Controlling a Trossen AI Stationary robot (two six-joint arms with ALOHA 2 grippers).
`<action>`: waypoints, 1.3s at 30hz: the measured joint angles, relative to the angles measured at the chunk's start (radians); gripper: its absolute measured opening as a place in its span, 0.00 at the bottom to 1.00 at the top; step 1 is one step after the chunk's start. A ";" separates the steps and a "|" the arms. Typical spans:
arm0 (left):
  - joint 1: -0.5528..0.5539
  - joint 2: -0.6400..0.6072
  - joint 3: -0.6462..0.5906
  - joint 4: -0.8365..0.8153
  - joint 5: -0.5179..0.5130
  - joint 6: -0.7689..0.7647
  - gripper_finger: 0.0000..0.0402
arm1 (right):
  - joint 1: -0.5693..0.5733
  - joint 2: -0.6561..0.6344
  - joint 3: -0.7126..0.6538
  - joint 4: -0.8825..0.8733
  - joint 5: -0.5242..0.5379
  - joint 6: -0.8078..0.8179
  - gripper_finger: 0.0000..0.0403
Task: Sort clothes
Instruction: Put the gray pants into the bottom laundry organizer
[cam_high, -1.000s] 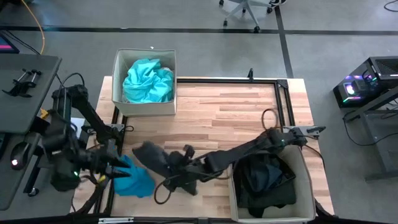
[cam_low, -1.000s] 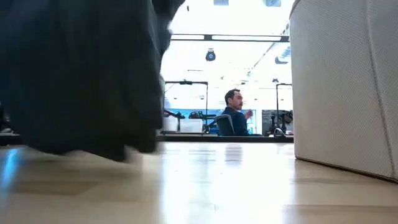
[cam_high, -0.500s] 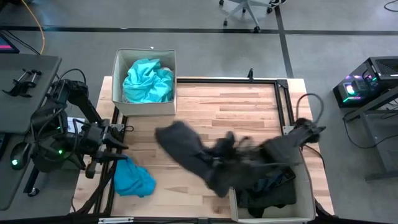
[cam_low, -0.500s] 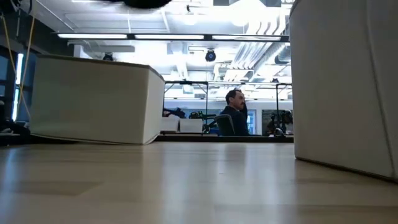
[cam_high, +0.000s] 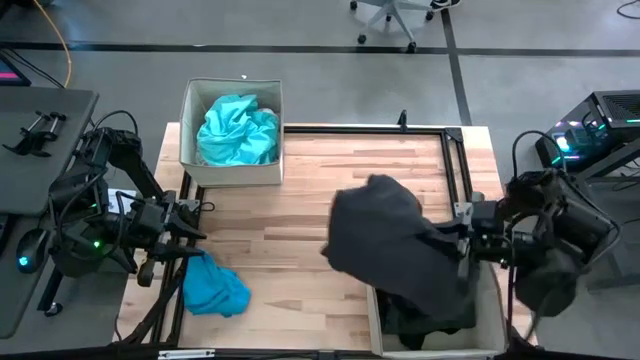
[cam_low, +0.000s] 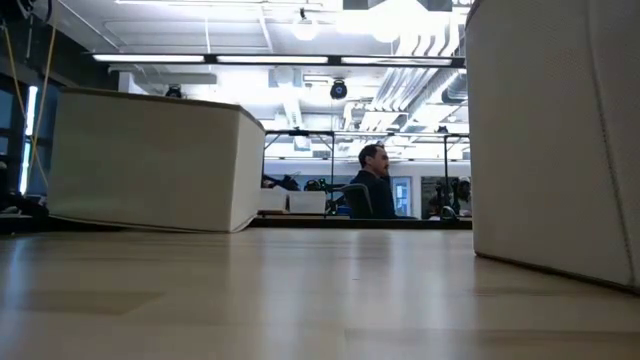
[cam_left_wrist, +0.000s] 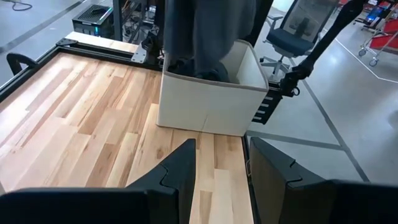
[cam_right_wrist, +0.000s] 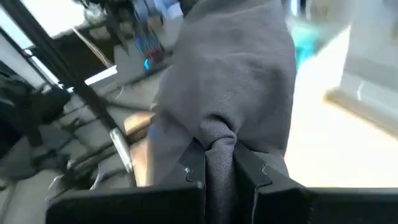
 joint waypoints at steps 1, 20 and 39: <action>0.000 0.000 0.000 0.000 0.000 0.000 0.26 | 0.005 -0.002 -0.018 0.010 -0.049 0.048 0.04; 0.001 0.000 -0.001 0.000 -0.084 0.000 0.26 | -0.030 -0.110 -0.814 0.025 -0.957 0.614 0.04; 0.084 0.000 -0.001 0.002 -0.300 -0.010 0.26 | -0.152 -0.093 -1.034 0.224 -1.122 0.516 0.30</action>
